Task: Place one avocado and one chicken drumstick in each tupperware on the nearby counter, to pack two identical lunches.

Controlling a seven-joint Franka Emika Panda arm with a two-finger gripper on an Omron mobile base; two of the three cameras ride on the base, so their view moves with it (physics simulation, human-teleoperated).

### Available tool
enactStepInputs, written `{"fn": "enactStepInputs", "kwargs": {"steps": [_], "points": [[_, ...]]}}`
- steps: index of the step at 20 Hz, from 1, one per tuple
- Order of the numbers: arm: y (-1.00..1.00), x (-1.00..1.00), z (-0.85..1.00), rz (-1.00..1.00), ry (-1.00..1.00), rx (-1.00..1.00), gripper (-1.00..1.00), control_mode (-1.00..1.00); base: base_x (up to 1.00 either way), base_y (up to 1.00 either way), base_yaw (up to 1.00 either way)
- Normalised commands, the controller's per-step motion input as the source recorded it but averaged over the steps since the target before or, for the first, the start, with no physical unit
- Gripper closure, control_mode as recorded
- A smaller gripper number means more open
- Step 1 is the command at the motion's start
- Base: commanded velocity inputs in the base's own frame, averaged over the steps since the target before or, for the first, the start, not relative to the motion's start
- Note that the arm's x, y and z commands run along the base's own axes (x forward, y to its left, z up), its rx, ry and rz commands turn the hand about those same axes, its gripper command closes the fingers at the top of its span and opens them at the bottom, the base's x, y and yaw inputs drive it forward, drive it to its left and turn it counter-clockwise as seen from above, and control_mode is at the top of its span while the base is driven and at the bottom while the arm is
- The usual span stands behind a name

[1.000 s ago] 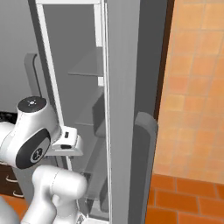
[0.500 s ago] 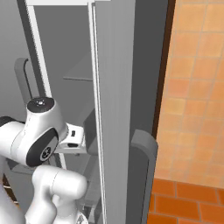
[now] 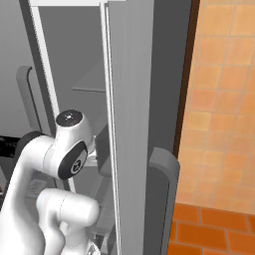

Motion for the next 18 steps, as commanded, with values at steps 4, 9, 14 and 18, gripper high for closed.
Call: {"fn": "enactStepInputs", "kwargs": {"steps": [4, 9, 14, 18], "points": [[-0.51, 0.69, 0.00, -0.05, 0.00, 0.00, -1.00, -1.00, 0.00, 0.00, 0.00], [-0.25, 0.77, 0.00, -0.01, 0.00, 0.00, -1.00, -1.00, 0.00, 0.00, 0.00], [-0.15, 0.72, -0.09, -0.03, 0.00, 0.00, -1.00, -1.00, 0.00, 0.00, 0.00], [-0.13, 0.41, -0.37, -0.25, -0.01, 0.00, -1.00, -1.00, 0.00, 0.00, 0.00]]}}
